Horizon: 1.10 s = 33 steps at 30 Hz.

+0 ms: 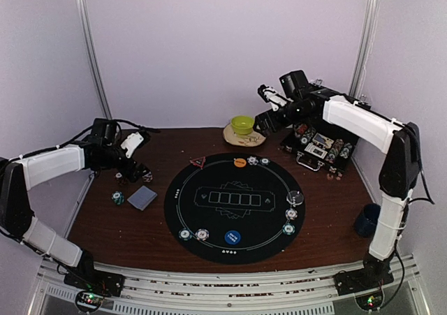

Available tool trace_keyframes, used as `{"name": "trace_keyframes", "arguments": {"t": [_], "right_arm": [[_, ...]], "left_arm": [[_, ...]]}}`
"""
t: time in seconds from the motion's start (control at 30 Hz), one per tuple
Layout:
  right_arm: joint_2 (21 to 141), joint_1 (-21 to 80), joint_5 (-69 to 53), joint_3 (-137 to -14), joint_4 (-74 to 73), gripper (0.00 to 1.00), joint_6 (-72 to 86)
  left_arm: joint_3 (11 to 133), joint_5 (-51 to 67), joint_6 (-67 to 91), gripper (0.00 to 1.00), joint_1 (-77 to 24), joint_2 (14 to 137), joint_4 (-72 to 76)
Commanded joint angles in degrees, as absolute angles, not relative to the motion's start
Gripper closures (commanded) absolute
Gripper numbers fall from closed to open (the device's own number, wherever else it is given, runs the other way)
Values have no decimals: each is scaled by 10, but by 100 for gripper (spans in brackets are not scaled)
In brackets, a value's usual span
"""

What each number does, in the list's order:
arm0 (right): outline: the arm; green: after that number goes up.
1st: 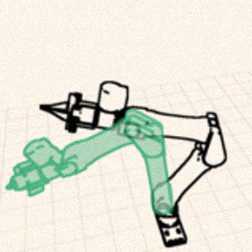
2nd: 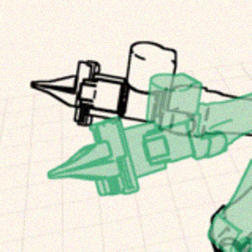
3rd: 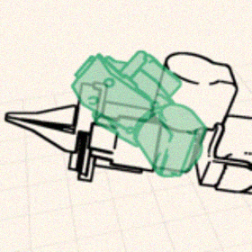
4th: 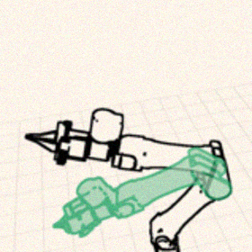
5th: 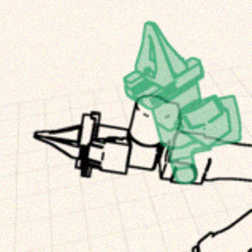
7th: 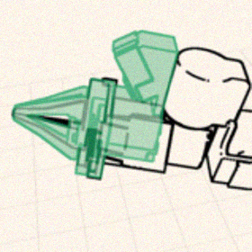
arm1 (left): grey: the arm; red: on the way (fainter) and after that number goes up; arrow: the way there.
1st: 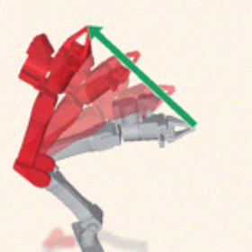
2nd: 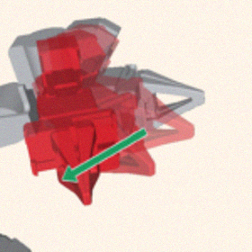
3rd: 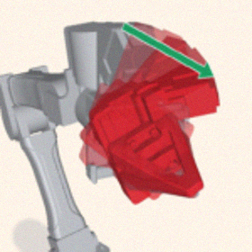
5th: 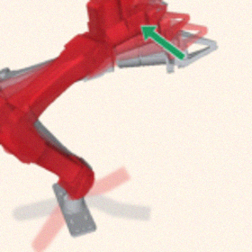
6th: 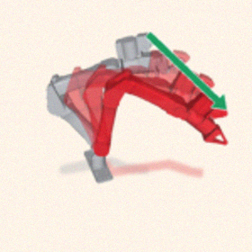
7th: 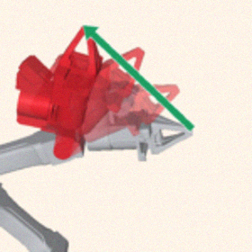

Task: Distribute texas hold em gaming equipment
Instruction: Pick up the pile of poker chips from the pile of poker chips.

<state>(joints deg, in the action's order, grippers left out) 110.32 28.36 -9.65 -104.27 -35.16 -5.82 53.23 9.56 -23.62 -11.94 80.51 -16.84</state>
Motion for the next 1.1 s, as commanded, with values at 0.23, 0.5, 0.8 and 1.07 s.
{"name": "trace_keyframes", "arguments": {"t": [0.23, 0.5, 0.8, 1.07], "right_arm": [[999, 418, -166, -914, -309, 0, 93], [1022, 443, -142, -947, -326, 0, 90], [1045, 491, -77, -981, -346, 0, 57], [1040, 506, 23, -961, -341, 0, -3]], "left_arm": [[583, 116, -316, 2, -105, 904, -272], [603, 113, -320, 2, -102, 949, -272], [579, 113, -320, 2, -101, 938, -259], [594, 123, -318, 2, -101, 924, -268]]}}
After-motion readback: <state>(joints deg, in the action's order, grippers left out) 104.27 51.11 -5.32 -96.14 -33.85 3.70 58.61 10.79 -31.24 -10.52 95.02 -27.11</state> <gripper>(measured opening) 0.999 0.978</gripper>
